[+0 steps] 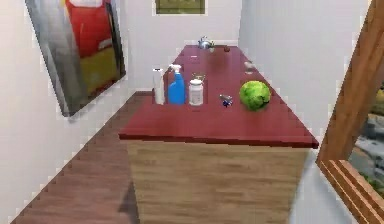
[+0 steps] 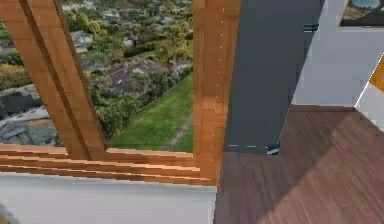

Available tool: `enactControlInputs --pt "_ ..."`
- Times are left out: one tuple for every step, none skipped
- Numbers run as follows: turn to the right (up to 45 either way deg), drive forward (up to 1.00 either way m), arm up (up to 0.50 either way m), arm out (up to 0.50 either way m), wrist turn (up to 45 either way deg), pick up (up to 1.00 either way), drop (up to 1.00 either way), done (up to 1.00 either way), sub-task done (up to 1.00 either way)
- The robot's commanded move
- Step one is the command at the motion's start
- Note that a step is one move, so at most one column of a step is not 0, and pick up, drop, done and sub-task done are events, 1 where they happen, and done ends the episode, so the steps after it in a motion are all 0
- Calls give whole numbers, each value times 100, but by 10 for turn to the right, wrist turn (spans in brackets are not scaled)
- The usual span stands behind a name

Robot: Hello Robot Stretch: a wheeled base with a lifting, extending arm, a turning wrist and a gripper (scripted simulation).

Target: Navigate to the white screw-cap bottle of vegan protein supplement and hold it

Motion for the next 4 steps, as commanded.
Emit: enactControlInputs --pt "0 15 0 0 0 0 0 0 0" --pt "-450 0 0 0 0 0 0 0 0" --pt "-390 0 0 0 0 0 0 0 0" --pt "450 0 0 0 0 0 0 0 0"
